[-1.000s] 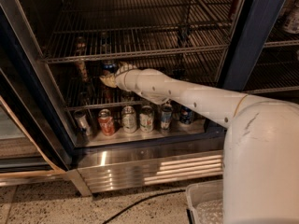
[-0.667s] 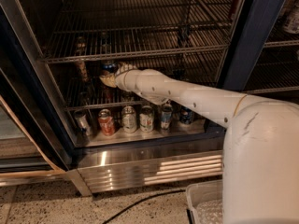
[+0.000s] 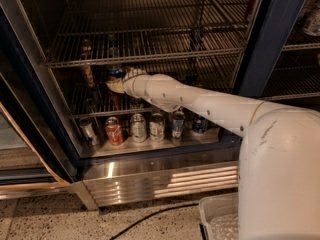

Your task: Pick pepsi can from middle shelf of fridge

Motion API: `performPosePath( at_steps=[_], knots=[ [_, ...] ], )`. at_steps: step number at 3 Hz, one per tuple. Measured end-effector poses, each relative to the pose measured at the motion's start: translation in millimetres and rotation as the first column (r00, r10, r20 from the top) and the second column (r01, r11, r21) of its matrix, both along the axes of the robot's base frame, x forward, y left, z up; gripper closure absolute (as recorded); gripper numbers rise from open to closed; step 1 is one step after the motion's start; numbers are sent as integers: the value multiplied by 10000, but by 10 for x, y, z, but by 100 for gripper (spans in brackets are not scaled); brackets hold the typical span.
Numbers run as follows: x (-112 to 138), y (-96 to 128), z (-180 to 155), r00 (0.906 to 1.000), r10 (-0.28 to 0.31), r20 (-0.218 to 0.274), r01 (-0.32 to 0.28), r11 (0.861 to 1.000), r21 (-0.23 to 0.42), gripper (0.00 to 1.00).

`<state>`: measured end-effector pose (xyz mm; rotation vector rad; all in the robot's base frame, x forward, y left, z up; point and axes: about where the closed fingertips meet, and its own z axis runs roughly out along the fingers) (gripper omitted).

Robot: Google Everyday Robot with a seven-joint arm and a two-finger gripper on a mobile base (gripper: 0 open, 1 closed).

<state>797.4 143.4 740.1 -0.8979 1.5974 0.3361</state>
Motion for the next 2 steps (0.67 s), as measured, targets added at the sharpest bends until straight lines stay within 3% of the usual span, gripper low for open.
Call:
performPosePath(
  at_steps=[2],
  knots=[
    [-39, 0, 4, 9998, 159, -90, -156, 9992, 380, 100]
  ],
)
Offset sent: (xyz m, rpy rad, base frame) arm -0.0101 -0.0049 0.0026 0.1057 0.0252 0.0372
